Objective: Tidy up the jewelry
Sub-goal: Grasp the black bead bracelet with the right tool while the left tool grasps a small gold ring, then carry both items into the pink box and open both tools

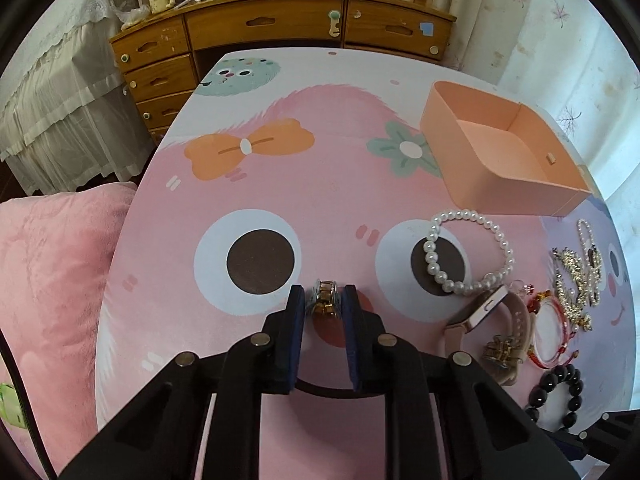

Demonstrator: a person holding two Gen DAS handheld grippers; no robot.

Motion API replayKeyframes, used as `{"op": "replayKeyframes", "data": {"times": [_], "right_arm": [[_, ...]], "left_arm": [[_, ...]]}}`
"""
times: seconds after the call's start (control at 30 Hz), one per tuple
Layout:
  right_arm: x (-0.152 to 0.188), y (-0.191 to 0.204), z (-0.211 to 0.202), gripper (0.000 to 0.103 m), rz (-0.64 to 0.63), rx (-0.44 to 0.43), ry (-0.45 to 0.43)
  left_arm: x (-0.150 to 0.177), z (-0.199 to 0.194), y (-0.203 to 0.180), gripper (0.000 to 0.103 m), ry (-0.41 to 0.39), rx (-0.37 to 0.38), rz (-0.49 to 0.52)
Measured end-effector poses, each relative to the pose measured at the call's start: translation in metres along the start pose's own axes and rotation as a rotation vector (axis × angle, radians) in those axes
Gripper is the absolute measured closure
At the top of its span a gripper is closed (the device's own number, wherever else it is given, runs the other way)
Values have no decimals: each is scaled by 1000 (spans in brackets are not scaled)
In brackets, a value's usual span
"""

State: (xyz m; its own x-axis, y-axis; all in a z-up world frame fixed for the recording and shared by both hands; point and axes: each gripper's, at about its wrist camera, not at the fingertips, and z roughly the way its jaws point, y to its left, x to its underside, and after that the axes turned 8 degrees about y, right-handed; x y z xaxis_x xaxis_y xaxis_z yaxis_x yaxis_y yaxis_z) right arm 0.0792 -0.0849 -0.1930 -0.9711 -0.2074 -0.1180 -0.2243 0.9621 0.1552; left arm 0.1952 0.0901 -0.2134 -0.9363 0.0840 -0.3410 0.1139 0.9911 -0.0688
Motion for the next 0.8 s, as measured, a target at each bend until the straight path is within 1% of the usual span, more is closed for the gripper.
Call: {"op": "replayKeyframes", "data": {"times": [0.07,0.13,0.2,0.3,0.43,0.47,0.63,0.73,0.8], "right_arm": [[-1,-4,-5,88,6,-38,-5],[-3,-7,-13,88,7,-89,-29],[-8,-8,-25,88,-1,-147,-67],[-17,-4,-43,88,-26,-196,-120],[-32,-2,-76,88,-46,-261,-214],[-36,-1,-86,88,-64,-263,-249],[-61,0,-116,88,-123,-266,-364],[-72,-2,-133,88,-140,-239,-426],[-81,-8,-142,88,-143,-212,-464]], "left_arm": [[2,-8,-1,88,-14,-2,7],[1,-17,-4,88,-30,-7,20],[-2,-25,-7,88,-44,-11,27],[-8,-40,-11,88,-63,-11,31],[-21,-63,-14,88,-102,-4,26],[-26,-70,-15,88,-113,-3,26],[-52,-93,-21,88,-154,16,22],[-67,-104,-28,88,-170,22,22],[-77,-111,-34,88,-199,30,32]]}}
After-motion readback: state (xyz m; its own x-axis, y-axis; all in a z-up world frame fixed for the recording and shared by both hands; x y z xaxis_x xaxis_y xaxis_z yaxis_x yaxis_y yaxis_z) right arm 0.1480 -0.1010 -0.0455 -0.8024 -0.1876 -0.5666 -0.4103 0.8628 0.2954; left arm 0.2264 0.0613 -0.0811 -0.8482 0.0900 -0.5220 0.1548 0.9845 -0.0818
